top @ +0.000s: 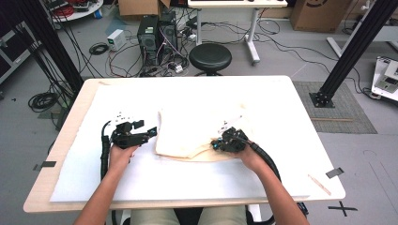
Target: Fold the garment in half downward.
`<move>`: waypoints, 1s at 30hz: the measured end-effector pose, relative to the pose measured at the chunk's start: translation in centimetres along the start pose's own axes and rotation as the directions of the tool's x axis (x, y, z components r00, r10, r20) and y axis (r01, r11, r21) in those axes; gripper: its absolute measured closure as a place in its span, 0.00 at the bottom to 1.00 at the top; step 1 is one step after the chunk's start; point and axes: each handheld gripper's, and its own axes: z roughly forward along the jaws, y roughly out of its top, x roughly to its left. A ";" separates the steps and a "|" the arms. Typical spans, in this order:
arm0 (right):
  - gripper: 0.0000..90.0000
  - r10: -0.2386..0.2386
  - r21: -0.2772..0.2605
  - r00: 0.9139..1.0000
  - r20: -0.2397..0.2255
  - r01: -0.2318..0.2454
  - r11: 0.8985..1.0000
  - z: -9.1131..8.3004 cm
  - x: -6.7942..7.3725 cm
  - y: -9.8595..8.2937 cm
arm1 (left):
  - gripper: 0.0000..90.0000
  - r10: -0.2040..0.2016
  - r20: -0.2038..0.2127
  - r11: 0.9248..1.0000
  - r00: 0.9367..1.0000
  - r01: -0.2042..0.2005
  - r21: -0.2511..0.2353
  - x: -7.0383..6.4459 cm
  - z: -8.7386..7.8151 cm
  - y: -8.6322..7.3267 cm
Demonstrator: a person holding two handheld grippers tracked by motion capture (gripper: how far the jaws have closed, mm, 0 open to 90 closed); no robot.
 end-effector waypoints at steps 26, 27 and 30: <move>0.86 0.257 -0.036 0.938 0.231 -0.255 0.966 -5.6 -0.9 -5.9 | 0.42 -0.051 -0.005 0.994 0.999 0.051 0.096 -1.3 -0.4 -0.3; 0.87 0.253 -0.021 0.933 0.256 -0.257 0.966 -5.4 -1.1 -6.3 | 0.42 -0.055 -0.008 0.994 0.998 0.056 0.094 -1.5 -0.4 -0.4; 0.87 0.268 -0.052 0.916 0.299 -0.264 0.963 -6.2 -1.7 -7.2 | 0.42 -0.056 -0.009 0.993 0.998 0.057 0.099 -1.7 -0.6 -0.5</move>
